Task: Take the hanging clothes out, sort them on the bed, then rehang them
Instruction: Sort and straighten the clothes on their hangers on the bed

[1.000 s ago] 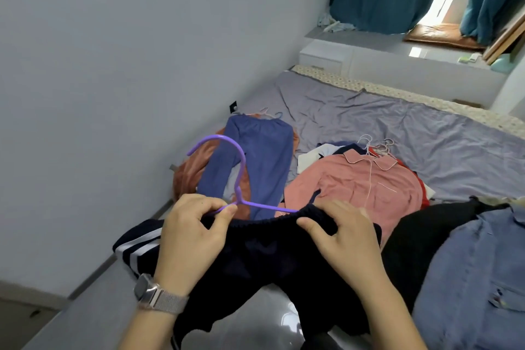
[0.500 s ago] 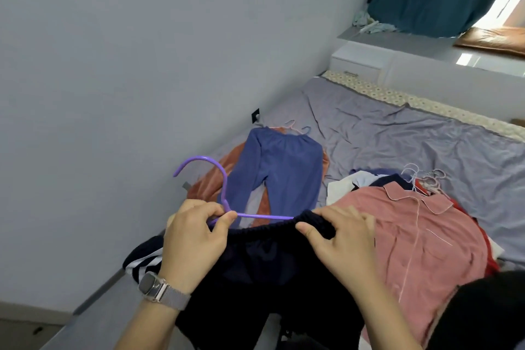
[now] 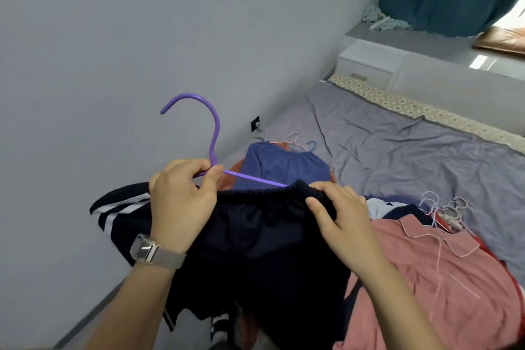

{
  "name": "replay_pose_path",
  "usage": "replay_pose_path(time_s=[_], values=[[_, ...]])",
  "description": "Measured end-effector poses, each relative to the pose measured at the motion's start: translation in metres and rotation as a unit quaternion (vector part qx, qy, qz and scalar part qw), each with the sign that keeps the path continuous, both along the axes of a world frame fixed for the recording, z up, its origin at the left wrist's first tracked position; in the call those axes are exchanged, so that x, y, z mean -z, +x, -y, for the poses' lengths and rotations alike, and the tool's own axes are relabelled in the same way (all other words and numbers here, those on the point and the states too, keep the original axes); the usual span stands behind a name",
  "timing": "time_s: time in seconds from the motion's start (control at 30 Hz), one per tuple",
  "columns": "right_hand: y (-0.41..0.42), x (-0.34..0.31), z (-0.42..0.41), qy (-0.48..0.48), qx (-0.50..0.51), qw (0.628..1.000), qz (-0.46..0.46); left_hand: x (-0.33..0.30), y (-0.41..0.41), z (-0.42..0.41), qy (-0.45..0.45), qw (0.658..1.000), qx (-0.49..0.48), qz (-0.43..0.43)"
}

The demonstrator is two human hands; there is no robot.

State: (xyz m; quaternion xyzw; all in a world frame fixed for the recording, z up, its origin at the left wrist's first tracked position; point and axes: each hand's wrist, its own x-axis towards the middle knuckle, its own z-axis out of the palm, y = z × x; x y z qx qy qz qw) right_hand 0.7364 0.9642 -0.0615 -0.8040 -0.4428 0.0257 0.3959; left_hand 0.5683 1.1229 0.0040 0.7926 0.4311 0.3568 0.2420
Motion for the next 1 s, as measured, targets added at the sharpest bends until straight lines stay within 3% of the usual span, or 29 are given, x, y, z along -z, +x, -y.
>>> replay_pose_path(time_s=[0.13, 0.27, 0.53, 0.73, 0.9, 1.0], values=[[0.027, 0.028, -0.039, -0.019, 0.087, 0.995, -0.048, 0.019, 0.049, -0.063, 0.044, 0.990, 0.121, -0.064], [0.060, 0.092, -0.062, -0.058, 0.162, 0.967, -0.185, 0.058, 0.075, -0.120, -0.019, 0.966, 0.249, -0.064], [0.163, 0.108, -0.159, -0.124, 0.281, 0.911, -0.276, 0.099, 0.064, -0.254, -0.208, 0.948, 0.237, -0.045], [0.266, 0.161, -0.233, -0.174, 0.321, 0.886, -0.286, 0.155, 0.063, -0.333, -0.251, 0.932, 0.245, -0.096], [0.297, 0.211, -0.294, -0.232, 0.426, 0.858, -0.170, 0.221, 0.076, -0.354, -0.285, 0.921, 0.230, -0.133], [0.278, 0.245, -0.318, -0.337, 0.353, 0.860, -0.151, 0.244, 0.094, -0.345, -0.275, 0.914, 0.255, -0.154]])
